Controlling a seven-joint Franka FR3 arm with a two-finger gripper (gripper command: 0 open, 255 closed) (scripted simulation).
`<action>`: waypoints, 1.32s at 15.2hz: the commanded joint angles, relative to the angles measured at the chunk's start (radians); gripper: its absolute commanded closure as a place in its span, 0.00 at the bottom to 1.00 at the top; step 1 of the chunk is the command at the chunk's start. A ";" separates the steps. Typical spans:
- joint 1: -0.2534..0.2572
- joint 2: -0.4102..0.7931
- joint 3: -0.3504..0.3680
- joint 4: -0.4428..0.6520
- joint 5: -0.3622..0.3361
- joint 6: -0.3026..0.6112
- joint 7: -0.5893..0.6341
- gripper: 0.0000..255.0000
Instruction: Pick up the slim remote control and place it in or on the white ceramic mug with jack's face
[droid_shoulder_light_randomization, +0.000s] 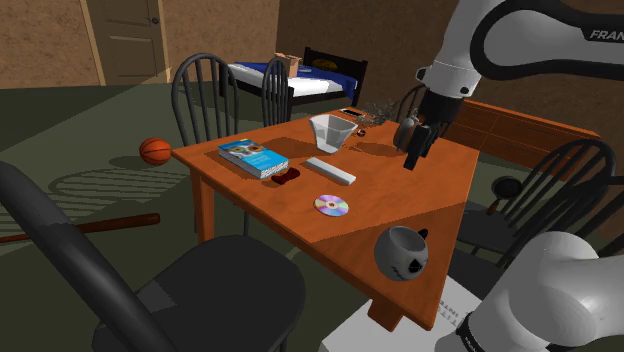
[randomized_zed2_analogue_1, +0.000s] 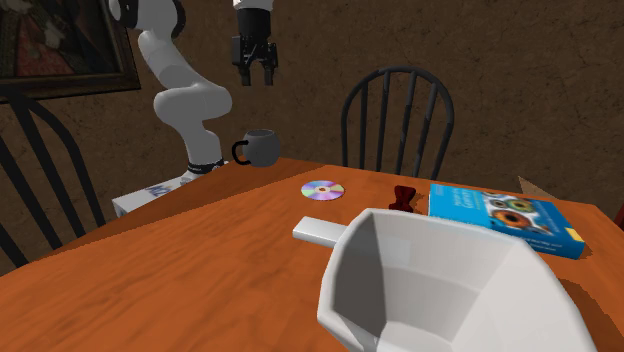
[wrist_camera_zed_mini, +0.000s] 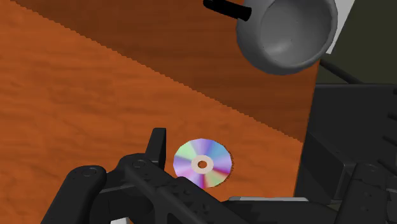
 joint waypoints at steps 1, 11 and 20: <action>0.000 0.000 0.000 0.000 0.000 0.000 0.000 0.00; -0.020 0.365 -0.089 0.101 -0.022 0.260 -0.092 0.00; -0.028 0.720 -0.149 0.307 0.020 0.402 -0.189 0.00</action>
